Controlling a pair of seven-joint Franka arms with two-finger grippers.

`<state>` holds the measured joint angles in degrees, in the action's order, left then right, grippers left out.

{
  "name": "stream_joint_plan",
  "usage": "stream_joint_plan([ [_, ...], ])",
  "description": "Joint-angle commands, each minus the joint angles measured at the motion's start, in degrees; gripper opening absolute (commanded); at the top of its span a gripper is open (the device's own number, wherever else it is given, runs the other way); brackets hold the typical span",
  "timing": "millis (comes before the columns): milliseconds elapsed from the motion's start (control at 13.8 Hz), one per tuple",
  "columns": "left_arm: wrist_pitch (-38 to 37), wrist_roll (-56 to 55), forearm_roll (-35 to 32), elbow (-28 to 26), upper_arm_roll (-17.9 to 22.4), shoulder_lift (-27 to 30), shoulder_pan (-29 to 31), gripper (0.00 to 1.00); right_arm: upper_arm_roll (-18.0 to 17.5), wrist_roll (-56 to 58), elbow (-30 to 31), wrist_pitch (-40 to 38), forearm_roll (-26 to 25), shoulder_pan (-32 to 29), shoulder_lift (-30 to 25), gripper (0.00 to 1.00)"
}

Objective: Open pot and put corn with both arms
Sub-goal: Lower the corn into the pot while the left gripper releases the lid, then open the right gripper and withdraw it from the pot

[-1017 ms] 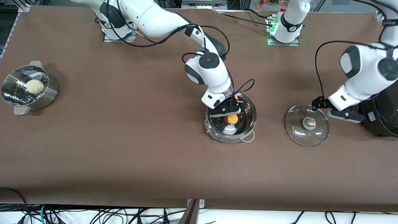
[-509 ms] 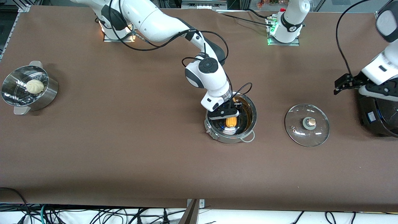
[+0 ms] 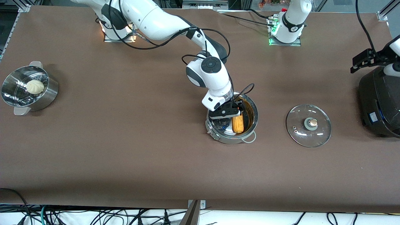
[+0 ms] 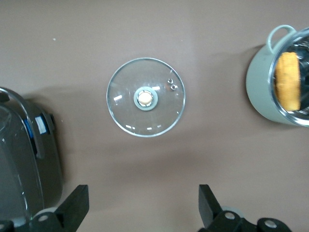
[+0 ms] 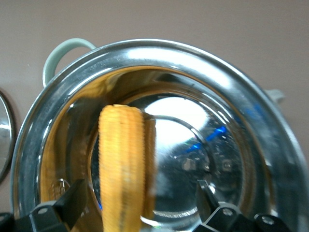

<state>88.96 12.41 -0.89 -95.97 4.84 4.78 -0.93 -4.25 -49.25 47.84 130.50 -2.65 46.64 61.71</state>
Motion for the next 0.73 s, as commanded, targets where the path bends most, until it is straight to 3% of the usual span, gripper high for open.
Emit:
stream_joint_plan([
  [0, -3.71, -5.44, -1.14, 6.22, -2.19, -3.36, 0.23, 1.00, 0.03, 2.21, 0.50, -8.04, -0.60, -2.15, -7.19, 1.00],
  [145, -3.71, -13.09, -0.70, 7.81, -2.38, -4.16, 0.06, 1.00, -0.58, 8.70, 0.59, -15.24, 0.01, -6.11, -11.42, 1.00],
  [436, -3.71, -13.73, -0.61, 8.08, -1.41, -4.69, -0.47, 1.00, 0.12, 15.04, 0.76, -28.08, 1.51, -12.00, -18.01, 1.00],
  [654, -3.71, -14.00, -0.52, 8.78, -1.67, -5.04, -0.56, 1.00, 4.14, 20.84, 0.85, -40.82, 1.33, -15.61, -22.68, 1.00],
])
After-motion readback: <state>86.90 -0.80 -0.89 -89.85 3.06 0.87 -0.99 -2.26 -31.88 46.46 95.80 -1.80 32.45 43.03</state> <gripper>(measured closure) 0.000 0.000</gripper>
